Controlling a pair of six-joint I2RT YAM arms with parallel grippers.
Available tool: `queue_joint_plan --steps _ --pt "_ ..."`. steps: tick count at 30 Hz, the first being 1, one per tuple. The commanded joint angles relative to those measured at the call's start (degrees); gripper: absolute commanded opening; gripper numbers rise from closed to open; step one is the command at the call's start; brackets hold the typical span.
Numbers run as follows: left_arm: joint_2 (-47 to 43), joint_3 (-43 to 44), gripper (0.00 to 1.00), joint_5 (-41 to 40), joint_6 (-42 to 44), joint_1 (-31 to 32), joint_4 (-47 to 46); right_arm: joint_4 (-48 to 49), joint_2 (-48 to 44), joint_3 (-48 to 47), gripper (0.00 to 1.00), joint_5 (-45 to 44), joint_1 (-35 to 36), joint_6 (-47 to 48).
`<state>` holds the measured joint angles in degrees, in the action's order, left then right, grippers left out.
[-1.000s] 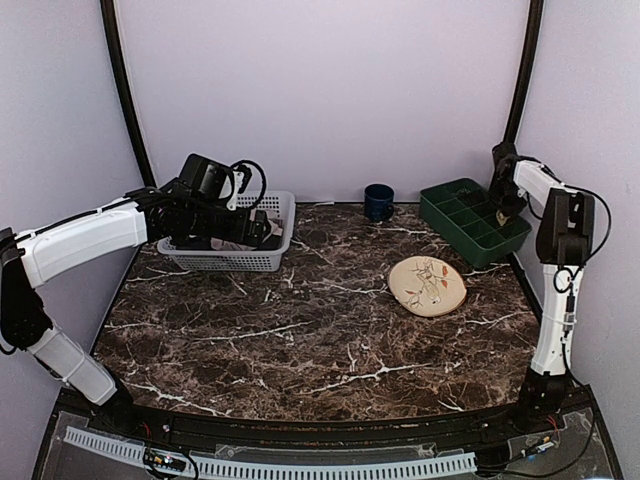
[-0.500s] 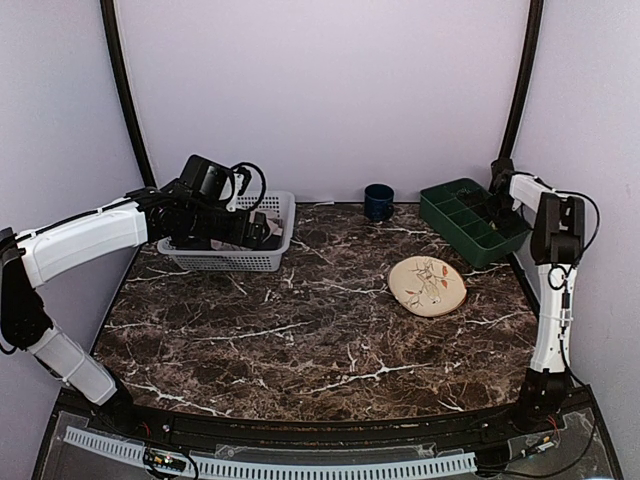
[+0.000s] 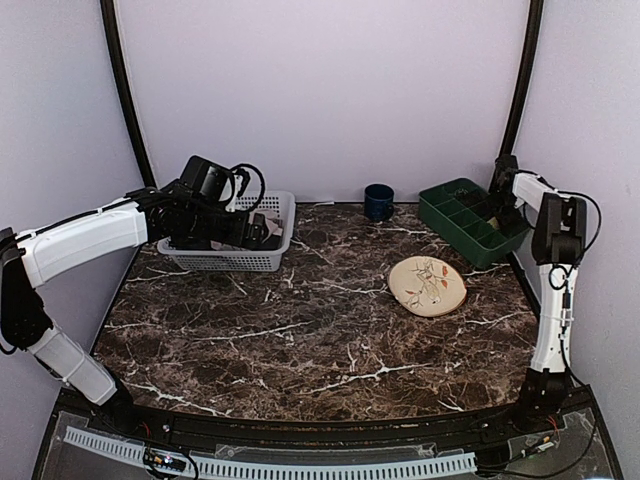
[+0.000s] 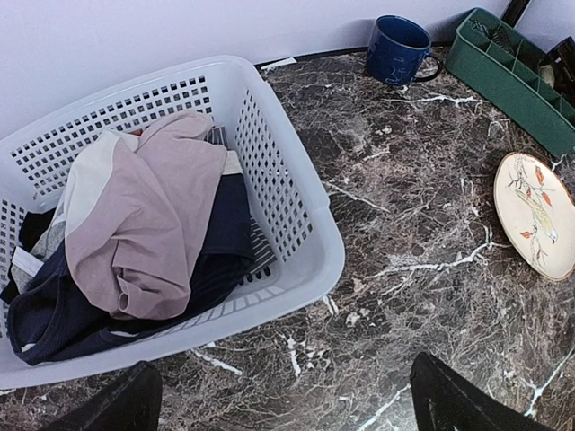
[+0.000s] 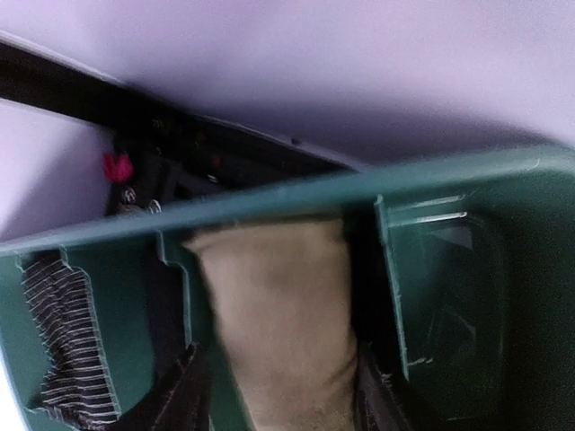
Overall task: Roll the underwear
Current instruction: Place the underwear in the storage box.
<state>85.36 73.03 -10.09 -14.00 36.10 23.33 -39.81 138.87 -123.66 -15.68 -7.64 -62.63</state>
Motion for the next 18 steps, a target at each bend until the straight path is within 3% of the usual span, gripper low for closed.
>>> queue_joint_plan --steps 1,8,15,18 --pt "-0.31 1.78 0.99 -0.03 -0.55 -0.50 1.51 0.37 -1.19 0.09 0.59 1.45 -0.25 0.80" --pt "-0.62 1.66 0.99 0.59 -1.05 -0.50 1.18 1.68 -5.95 4.40 0.65 1.45 0.02 2.30" --pt "0.11 2.95 0.99 3.96 -3.24 -2.67 2.92 1.26 -11.15 5.10 0.86 1.33 0.43 4.70" --pt "0.11 3.68 0.99 5.13 -3.50 -3.02 3.48 0.82 -13.23 6.22 0.90 0.80 0.43 5.55"
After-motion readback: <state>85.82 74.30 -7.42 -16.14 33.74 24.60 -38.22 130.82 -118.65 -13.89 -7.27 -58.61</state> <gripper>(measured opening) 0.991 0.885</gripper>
